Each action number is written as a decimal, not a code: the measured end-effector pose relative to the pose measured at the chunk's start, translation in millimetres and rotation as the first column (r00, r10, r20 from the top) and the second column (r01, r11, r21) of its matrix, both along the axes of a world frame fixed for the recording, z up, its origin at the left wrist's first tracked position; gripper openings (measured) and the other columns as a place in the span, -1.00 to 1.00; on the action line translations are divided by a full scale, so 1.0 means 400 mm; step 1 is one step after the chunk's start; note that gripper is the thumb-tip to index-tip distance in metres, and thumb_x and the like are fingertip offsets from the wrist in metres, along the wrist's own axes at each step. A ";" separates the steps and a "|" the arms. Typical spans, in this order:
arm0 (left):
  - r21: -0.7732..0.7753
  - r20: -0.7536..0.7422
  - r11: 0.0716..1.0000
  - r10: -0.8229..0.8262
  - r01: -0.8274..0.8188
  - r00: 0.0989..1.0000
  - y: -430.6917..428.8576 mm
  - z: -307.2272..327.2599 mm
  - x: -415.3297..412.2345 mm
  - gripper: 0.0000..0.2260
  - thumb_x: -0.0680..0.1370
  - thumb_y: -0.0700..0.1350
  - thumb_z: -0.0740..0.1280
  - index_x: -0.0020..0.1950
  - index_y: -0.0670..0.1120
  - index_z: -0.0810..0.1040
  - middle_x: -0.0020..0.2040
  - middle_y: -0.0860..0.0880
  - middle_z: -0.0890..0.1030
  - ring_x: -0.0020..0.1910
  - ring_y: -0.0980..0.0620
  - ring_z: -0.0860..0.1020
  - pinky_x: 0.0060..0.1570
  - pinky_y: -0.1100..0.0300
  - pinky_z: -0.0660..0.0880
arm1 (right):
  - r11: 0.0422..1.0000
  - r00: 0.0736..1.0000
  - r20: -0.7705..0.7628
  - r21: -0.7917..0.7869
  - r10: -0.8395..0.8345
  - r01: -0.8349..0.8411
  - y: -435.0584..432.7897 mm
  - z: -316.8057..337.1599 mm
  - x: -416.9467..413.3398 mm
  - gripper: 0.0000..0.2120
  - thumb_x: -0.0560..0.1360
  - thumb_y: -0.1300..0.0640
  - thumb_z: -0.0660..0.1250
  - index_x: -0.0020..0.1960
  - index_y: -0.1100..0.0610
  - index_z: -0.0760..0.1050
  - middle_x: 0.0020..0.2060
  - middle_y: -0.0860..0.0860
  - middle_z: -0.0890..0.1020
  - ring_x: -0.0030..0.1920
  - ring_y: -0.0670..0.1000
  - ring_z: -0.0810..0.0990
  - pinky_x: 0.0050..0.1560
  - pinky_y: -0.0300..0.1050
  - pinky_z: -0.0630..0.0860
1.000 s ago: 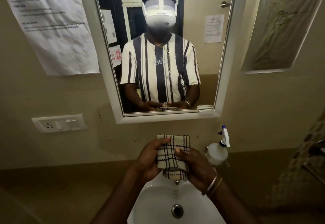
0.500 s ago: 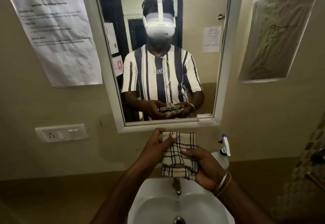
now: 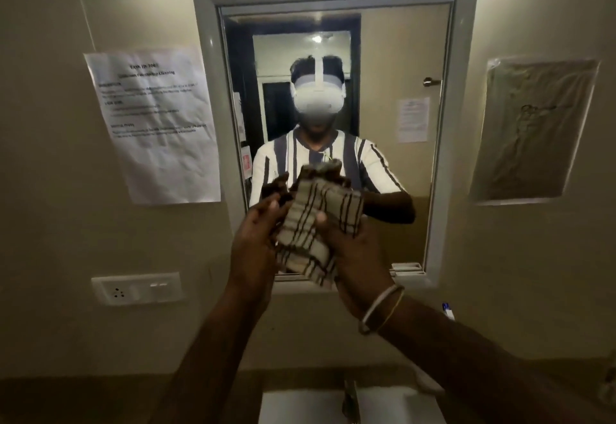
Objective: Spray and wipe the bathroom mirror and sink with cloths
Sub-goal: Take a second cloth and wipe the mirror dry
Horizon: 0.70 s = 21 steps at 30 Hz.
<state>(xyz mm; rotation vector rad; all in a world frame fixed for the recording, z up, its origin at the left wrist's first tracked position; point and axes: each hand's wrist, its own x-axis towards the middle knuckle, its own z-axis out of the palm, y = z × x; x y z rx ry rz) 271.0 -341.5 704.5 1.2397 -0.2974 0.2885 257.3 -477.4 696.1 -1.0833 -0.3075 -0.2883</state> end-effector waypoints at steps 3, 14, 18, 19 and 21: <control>-0.062 0.045 0.996 0.066 -0.064 0.997 0.029 0.059 0.005 -0.73 0.69 -0.07 0.22 0.34 -0.11 0.54 0.17 -0.10 0.71 0.17 -0.07 0.68 0.24 -0.09 0.56 | 0.943 0.926 0.239 -0.088 -0.291 0.320 0.031 0.128 0.033 -0.74 0.60 0.22 0.39 0.29 0.10 0.56 0.11 -0.05 0.69 0.16 -0.19 0.65 0.22 -0.10 0.63; -0.039 0.195 0.982 0.191 -0.187 0.962 0.048 0.122 0.017 -0.77 0.64 -0.20 0.32 0.29 -0.11 0.52 0.16 -0.04 0.72 0.17 -0.08 0.68 0.09 0.02 0.65 | 0.050 -0.229 0.926 0.255 -0.300 0.966 0.096 0.535 0.264 -0.52 0.62 0.44 0.04 0.46 0.25 0.47 0.42 0.25 0.52 0.45 0.30 0.45 0.56 0.23 0.21; 0.002 0.251 0.963 0.261 -0.271 0.932 0.057 0.132 0.039 -0.81 0.63 -0.20 0.34 0.24 -0.06 0.56 0.11 0.04 0.72 0.14 0.03 0.68 0.15 -0.04 0.63 | -0.202 -0.210 0.973 0.187 -0.098 0.961 0.152 0.528 0.326 -0.51 0.68 0.32 -0.04 0.54 0.15 0.39 0.51 0.15 0.43 0.53 0.26 0.37 0.48 0.42 0.29; 0.003 0.271 0.955 0.284 -0.295 0.920 0.061 0.134 0.045 -0.81 0.63 -0.22 0.33 0.23 -0.06 0.58 0.10 0.05 0.72 0.14 0.06 0.68 0.16 0.01 0.63 | -0.216 -0.142 0.987 0.123 -0.074 0.969 0.162 0.516 0.333 -0.50 0.65 0.29 0.05 0.58 0.14 0.33 0.55 0.15 0.37 0.57 0.26 0.30 0.50 0.43 0.22; 0.005 0.311 0.935 0.336 -0.355 0.889 0.067 0.139 0.058 -0.81 0.63 -0.23 0.33 0.22 -0.07 0.60 0.07 0.09 0.72 0.10 0.12 0.68 0.13 0.11 0.64 | -0.217 -0.039 0.997 0.024 -0.061 0.976 0.174 0.497 0.336 -0.39 0.58 0.15 0.20 0.62 0.15 0.23 0.61 0.15 0.26 0.62 0.25 0.17 0.57 0.40 0.04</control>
